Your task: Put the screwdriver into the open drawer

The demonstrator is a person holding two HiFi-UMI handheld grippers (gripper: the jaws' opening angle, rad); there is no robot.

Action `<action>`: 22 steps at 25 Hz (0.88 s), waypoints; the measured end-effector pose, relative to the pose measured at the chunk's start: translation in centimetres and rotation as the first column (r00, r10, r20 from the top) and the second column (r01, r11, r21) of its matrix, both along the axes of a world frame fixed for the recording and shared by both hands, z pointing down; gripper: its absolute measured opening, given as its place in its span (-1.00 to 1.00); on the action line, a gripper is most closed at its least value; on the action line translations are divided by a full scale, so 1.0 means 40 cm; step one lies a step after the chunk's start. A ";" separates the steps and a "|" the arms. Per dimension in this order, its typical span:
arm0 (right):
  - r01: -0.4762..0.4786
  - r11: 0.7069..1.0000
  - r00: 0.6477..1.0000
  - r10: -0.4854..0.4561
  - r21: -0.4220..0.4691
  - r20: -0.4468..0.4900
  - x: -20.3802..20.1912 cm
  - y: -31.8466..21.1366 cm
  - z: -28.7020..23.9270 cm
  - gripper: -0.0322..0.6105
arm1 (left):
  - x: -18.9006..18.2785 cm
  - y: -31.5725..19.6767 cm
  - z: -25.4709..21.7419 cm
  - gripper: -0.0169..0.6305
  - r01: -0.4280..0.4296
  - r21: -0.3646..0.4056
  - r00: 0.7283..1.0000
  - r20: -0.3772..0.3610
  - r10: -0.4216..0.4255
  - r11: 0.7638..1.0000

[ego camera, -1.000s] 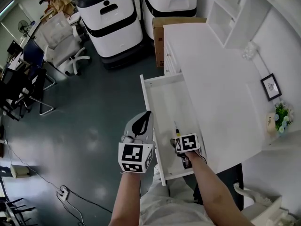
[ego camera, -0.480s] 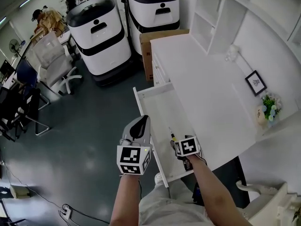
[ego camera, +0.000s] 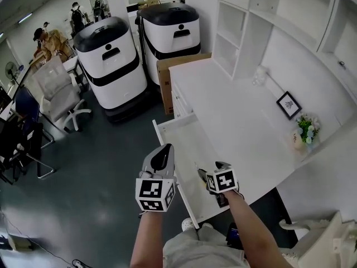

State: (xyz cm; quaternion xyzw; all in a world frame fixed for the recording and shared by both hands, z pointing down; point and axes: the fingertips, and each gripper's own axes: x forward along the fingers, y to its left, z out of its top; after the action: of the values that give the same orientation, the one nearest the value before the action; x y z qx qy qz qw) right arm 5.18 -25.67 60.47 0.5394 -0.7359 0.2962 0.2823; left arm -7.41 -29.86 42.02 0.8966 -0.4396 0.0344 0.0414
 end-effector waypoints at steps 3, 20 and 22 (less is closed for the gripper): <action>0.016 0.999 1.000 -0.016 0.047 -0.001 -0.004 -0.007 -0.049 0.14 | -0.006 -0.005 -0.028 -0.92 0.008 0.020 1.000 -0.015 -0.008 1.000; 0.032 0.924 0.999 -0.022 0.381 -0.030 0.044 -0.023 -0.421 -0.11 | 0.038 0.047 -0.212 -0.92 0.023 0.167 0.999 -0.043 -0.017 0.986; 0.023 0.904 0.999 -0.010 0.427 -0.031 0.052 -0.014 -0.472 -0.22 | 0.039 0.058 -0.238 -0.92 0.028 0.187 0.999 -0.048 -0.019 0.982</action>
State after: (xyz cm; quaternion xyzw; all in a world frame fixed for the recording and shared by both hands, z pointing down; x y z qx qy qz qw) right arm 7.26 -26.24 41.59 0.5861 -0.7833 0.1178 0.1702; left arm -5.84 -27.53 32.50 0.8918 -0.4503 -0.0281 -0.0326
